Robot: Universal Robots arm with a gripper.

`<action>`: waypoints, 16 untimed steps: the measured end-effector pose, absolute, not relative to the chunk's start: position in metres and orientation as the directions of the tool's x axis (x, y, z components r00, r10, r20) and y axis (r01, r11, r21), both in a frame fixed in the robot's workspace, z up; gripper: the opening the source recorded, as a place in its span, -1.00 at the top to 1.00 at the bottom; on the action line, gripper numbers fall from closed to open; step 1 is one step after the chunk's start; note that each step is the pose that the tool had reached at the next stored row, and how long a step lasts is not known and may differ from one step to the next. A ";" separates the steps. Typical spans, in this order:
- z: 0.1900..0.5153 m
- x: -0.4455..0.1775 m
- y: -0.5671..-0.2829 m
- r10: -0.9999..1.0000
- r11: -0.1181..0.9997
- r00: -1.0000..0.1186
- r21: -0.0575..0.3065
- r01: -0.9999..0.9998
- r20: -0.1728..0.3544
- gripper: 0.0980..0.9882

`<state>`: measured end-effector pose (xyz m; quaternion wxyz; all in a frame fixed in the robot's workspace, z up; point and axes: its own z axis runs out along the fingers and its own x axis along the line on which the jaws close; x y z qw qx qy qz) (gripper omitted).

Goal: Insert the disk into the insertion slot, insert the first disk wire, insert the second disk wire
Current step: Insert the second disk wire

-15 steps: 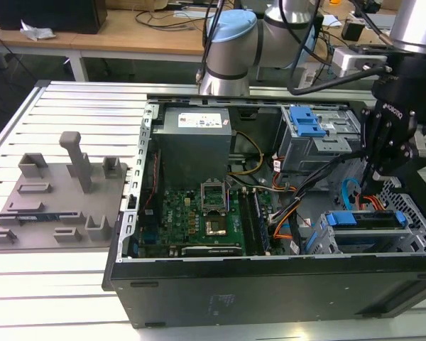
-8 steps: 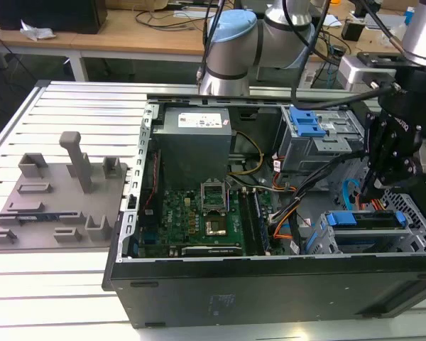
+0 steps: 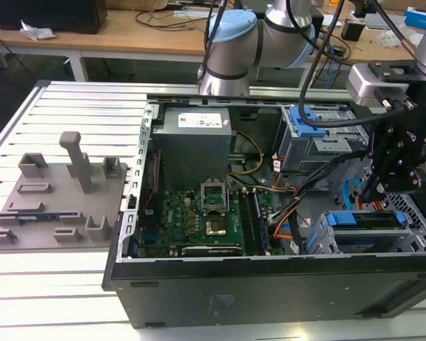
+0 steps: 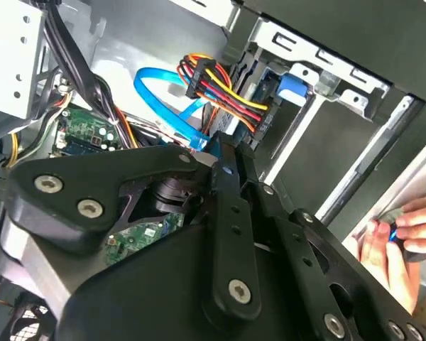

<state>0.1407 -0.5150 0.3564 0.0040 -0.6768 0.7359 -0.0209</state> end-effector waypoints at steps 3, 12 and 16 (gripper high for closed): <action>0.354 0.142 -0.515 -0.998 0.056 -0.056 -0.036 -0.998 0.023 0.86; 0.353 0.142 -0.519 -0.999 0.034 -0.035 -0.036 -0.999 0.022 0.86; 0.352 0.142 -0.524 -0.999 0.034 -0.035 -0.036 -0.999 0.022 0.86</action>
